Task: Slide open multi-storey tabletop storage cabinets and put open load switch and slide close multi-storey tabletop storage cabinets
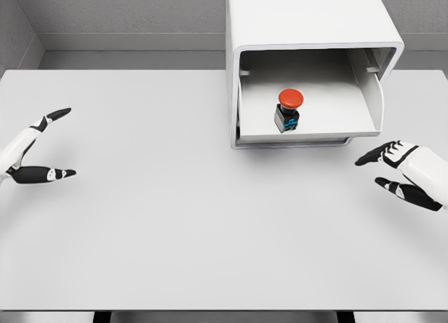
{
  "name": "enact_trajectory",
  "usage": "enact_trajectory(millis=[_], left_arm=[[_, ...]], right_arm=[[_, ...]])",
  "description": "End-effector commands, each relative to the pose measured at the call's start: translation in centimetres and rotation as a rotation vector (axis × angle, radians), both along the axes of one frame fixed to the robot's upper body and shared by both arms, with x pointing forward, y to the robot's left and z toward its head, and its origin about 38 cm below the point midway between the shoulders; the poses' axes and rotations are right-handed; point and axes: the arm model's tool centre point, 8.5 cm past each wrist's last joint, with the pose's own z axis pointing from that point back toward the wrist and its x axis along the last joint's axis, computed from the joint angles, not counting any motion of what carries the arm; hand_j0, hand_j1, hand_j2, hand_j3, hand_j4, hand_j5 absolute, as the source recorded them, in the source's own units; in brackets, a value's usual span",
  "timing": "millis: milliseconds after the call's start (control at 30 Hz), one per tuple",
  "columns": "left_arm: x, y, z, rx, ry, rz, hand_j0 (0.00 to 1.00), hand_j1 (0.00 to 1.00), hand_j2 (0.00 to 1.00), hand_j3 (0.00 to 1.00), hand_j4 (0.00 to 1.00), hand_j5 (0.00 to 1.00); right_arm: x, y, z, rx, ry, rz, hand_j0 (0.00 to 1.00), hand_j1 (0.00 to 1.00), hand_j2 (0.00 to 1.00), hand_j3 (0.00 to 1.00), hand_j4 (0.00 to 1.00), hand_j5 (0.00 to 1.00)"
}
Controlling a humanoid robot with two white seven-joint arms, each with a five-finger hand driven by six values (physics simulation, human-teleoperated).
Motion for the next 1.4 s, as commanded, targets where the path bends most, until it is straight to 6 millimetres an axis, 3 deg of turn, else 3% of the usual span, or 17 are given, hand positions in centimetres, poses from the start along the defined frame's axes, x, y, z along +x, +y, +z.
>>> enact_trajectory(millis=[0,233,800,1367], left_arm=[[0.1,-0.3,0.5,-0.004,-0.016,-0.008,1.0,1.0,1.0,1.0,1.0,1.0],[0.2,-0.6,0.5,-0.008,-0.017,-0.013,1.0,1.0,1.0,1.0,1.0,1.0],[0.2,-0.8,0.6,-0.009,-0.022,-0.018,1.0,1.0,1.0,1.0,1.0,1.0],[0.2,-1.9,1.3,-0.005,-0.05,-0.043,1.0,1.0,1.0,1.0,1.0,1.0]], right_arm=[[0.1,0.1,0.2,0.003,-0.003,0.003,0.66,0.66,0.66,0.66,0.66,0.66],[1.5,1.2,0.0,0.008,-0.005,0.034,0.66,0.66,0.66,0.66,0.66,0.66],[3.1,1.6,-0.5,0.002,0.004,0.045,0.66,0.66,0.66,0.66,0.66,0.66],[6.0,2.5,-0.5,-0.005,-0.005,0.06,0.69,0.69,0.69,0.69,0.69,0.69]])
